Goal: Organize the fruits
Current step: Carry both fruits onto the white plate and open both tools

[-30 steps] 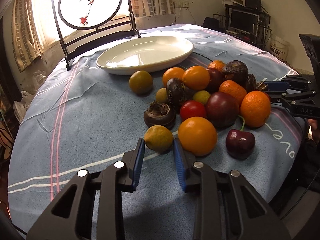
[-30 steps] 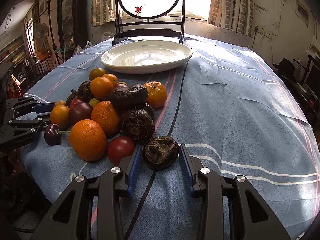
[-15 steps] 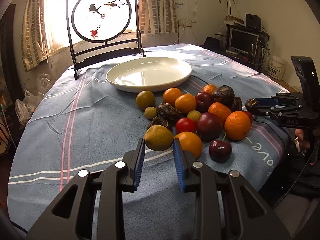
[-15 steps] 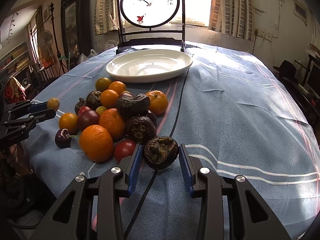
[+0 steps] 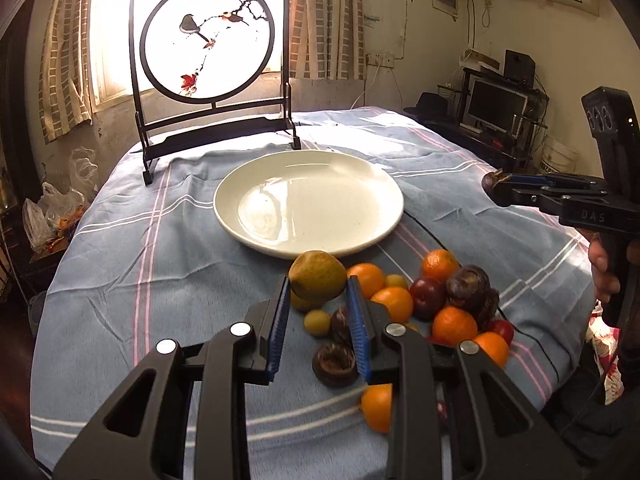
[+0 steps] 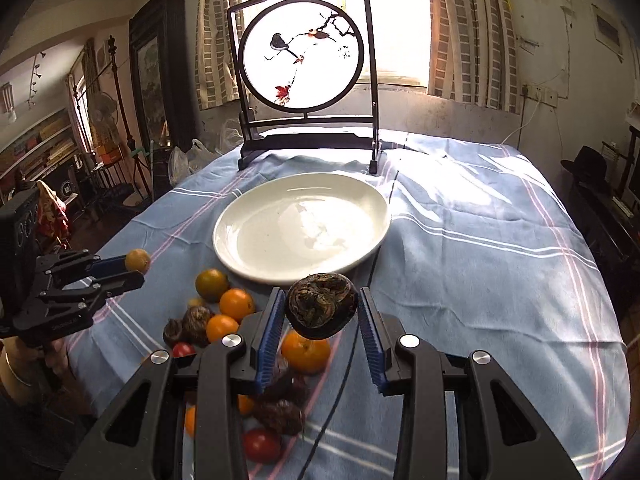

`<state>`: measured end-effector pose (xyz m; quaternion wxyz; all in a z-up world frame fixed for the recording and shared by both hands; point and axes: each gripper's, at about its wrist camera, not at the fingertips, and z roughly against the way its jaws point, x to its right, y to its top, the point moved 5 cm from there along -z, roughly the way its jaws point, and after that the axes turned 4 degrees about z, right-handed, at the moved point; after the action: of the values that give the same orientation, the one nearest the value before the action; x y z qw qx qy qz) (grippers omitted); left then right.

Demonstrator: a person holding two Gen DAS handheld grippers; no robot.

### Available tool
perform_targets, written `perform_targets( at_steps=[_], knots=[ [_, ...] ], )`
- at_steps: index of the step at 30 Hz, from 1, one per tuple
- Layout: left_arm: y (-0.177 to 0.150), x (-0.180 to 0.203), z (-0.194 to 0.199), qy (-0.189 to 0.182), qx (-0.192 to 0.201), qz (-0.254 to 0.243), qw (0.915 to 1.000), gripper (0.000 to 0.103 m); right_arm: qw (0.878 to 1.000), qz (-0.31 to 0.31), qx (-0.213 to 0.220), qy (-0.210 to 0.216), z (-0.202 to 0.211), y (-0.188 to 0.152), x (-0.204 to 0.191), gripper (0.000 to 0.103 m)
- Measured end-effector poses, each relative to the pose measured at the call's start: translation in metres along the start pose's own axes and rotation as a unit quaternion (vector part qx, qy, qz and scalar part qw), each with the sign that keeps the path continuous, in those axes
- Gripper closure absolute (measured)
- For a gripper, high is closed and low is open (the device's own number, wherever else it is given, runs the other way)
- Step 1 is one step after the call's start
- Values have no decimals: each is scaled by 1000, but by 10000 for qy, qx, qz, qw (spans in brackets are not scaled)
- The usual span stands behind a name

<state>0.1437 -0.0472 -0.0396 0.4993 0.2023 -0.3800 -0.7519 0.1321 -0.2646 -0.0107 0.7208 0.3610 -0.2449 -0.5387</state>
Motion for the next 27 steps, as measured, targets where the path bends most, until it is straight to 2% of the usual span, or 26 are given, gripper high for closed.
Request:
perform_targets(
  at_steps=[4,9,10,11,15,19,27],
  knots=[
    [36,-8,-62,-9,-481,56,9988,75,9992,26,-348,171,-57,35,2,65],
    [62,-16,-129,104,-918,192,9955,74,9976,-26,-654,206,-129,53,6,64],
    [66,-18,-136,93,-1003,243,9946,71,9981,-12,-609,120,-136,57,8,59],
    [68,-22,-140,107,-1045,315,9940,59,9985,0,-547,19,-137,59,9,45],
    [76,-34,-109,165,-591,571,9965,36,9998,-44,-208,8,-113,62,9,43],
    [51,-25,-59,100,-403,315,9986,35,9999,-59,-112,3,-73,42,11,43],
    [-59,18,8,-334,-767,-357,9959,35,9997,-190,-171,-56,-5,-40,5,43]
  ],
)
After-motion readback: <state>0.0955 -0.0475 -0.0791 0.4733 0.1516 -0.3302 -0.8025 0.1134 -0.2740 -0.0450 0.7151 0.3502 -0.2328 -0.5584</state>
